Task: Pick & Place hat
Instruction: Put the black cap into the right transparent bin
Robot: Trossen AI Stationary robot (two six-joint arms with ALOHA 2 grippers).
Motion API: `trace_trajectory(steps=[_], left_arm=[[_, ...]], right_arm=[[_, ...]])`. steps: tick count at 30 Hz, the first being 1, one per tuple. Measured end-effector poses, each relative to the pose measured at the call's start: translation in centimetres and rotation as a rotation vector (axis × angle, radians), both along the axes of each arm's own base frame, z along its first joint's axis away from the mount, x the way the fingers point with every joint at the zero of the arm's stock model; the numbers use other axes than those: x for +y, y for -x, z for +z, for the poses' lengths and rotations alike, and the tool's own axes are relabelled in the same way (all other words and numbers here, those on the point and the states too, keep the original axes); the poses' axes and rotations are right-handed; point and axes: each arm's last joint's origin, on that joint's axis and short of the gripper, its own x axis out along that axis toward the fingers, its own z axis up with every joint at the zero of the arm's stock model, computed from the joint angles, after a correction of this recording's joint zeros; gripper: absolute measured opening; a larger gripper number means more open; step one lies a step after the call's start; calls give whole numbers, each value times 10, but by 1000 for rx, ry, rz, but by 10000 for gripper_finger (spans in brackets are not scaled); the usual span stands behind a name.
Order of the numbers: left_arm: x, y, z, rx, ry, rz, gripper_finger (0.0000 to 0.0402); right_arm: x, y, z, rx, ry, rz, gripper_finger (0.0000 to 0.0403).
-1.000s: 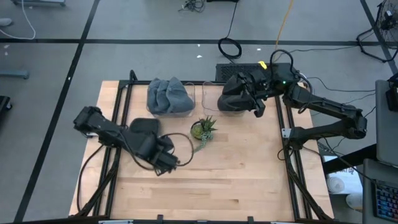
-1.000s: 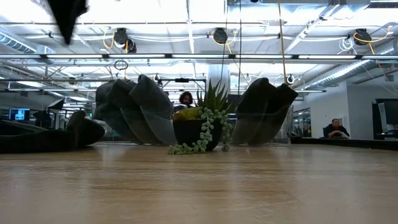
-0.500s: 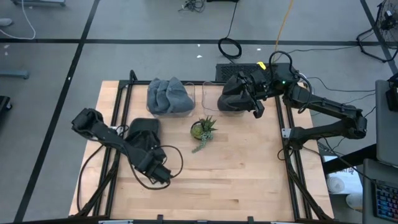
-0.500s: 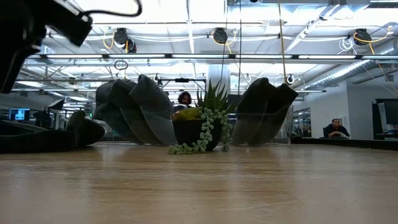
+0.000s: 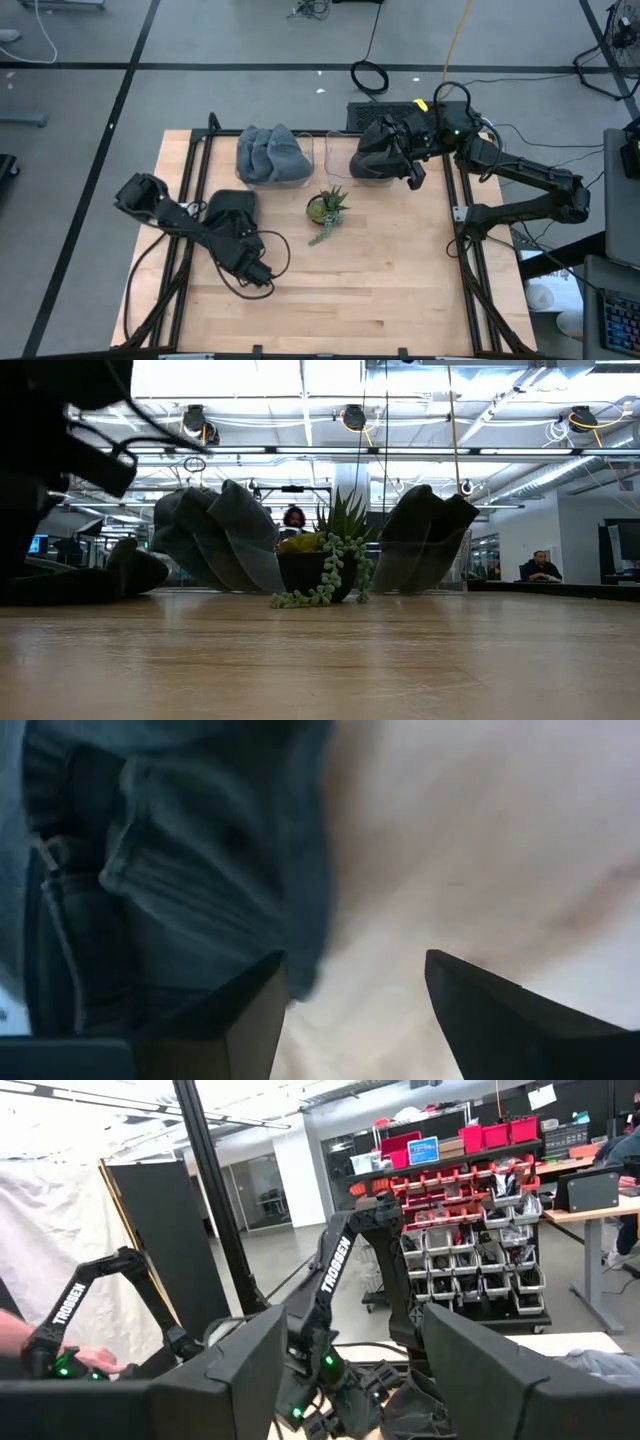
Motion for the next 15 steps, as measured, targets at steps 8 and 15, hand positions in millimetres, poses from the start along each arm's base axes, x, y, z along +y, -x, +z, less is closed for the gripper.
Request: trace_trajectory(steps=[8,15], left_arm=[[14,9,-22,33,29,14,218],[12,7,-25,20,105,-35,134]], right_arm=[[0,0,1,-7,3,0,222],[0,0,2,-9,-29,5,222]])
